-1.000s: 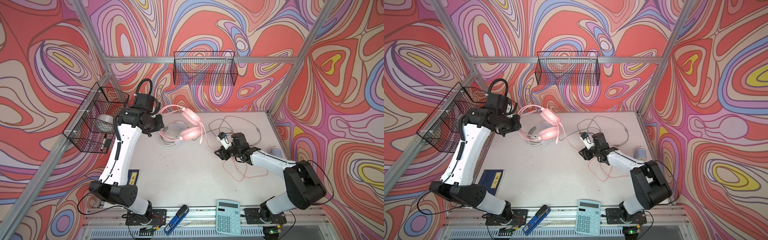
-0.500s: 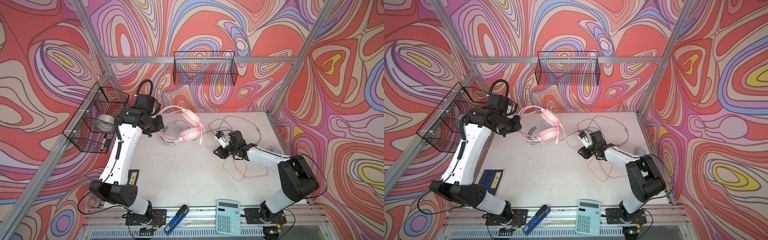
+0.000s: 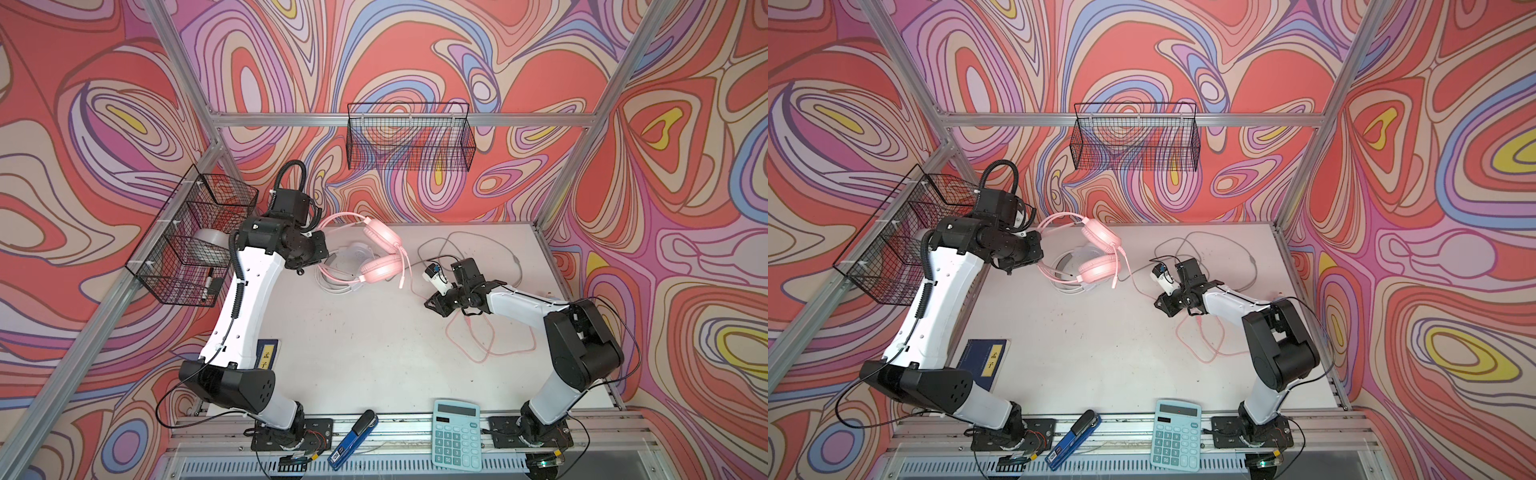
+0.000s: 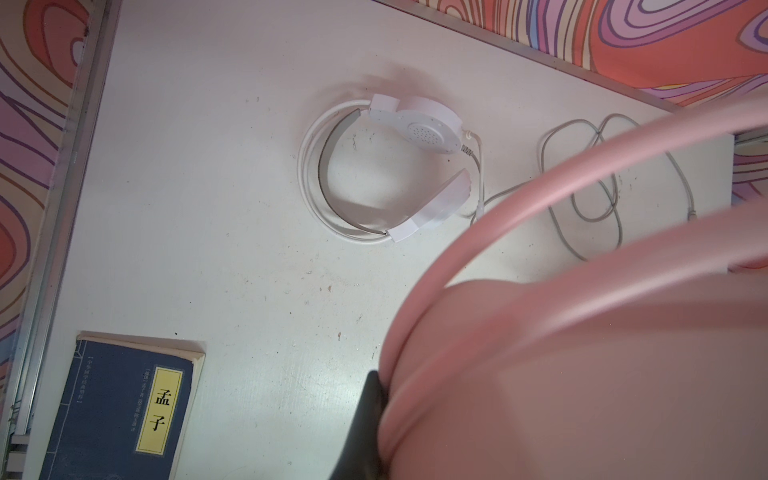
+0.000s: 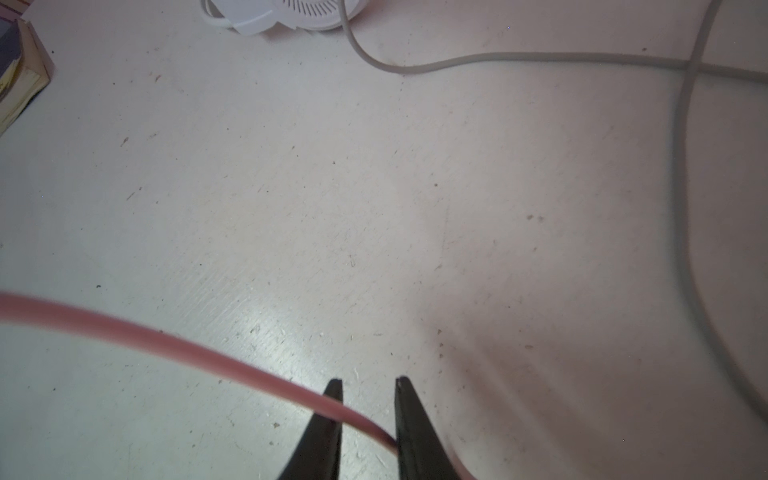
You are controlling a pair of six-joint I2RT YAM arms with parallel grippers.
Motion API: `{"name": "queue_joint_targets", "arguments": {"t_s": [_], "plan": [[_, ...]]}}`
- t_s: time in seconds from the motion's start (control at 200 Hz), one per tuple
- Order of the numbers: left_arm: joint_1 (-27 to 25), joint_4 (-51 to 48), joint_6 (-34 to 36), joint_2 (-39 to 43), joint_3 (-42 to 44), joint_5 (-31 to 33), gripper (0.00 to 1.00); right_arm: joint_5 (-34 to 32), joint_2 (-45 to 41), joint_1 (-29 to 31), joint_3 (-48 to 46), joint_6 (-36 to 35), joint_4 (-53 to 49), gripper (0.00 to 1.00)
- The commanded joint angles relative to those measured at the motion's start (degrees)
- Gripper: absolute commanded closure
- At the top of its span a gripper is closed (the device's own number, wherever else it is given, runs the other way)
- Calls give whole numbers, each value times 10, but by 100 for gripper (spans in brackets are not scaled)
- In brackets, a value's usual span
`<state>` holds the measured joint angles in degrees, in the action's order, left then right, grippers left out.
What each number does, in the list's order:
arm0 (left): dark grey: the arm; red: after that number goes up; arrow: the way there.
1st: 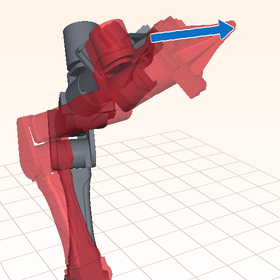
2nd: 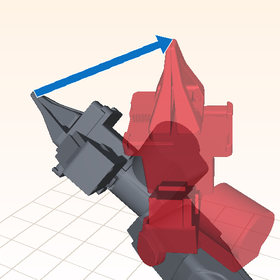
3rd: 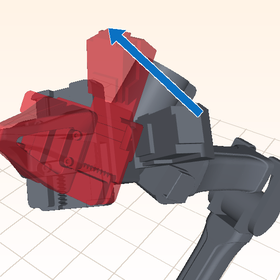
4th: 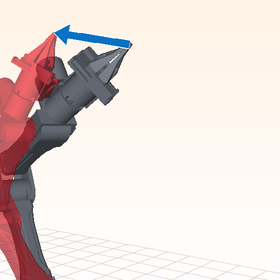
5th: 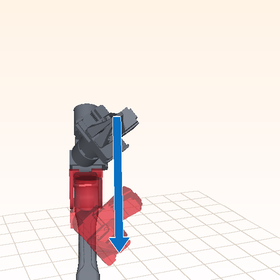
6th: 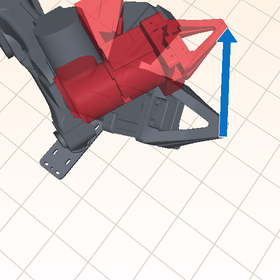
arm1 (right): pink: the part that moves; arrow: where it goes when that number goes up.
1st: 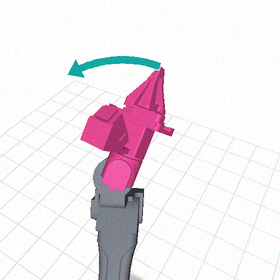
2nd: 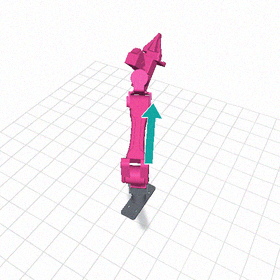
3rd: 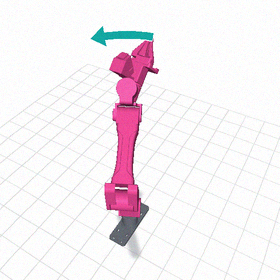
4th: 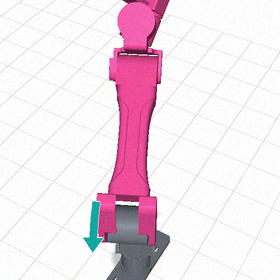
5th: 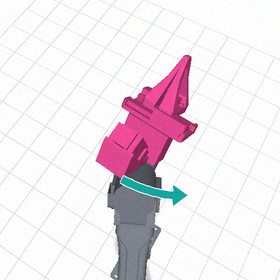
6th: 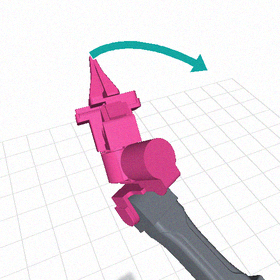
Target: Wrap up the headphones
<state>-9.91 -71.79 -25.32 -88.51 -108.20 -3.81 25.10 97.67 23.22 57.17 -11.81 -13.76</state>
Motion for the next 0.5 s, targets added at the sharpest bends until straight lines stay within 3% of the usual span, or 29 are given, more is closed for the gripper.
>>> {"name": "queue_joint_targets", "arguments": {"t_s": [0.0, 0.11, 0.28, 0.496], "plan": [[6, 12, -16, 4, 6, -14, 100, 7, -17, 1, -12, -6, 11, 90], [7, 19, -26, 4, 17, -16, 100, 17, -54, 1, -39, 5, 34, 100], [7, 42, -52, 9, 50, -21, 100, 42, -105, 5, -44, 2, -14, 100], [7, 63, -75, 10, 84, -25, 100, 13, -166, 35, -26, -47, -145, 100]]}}
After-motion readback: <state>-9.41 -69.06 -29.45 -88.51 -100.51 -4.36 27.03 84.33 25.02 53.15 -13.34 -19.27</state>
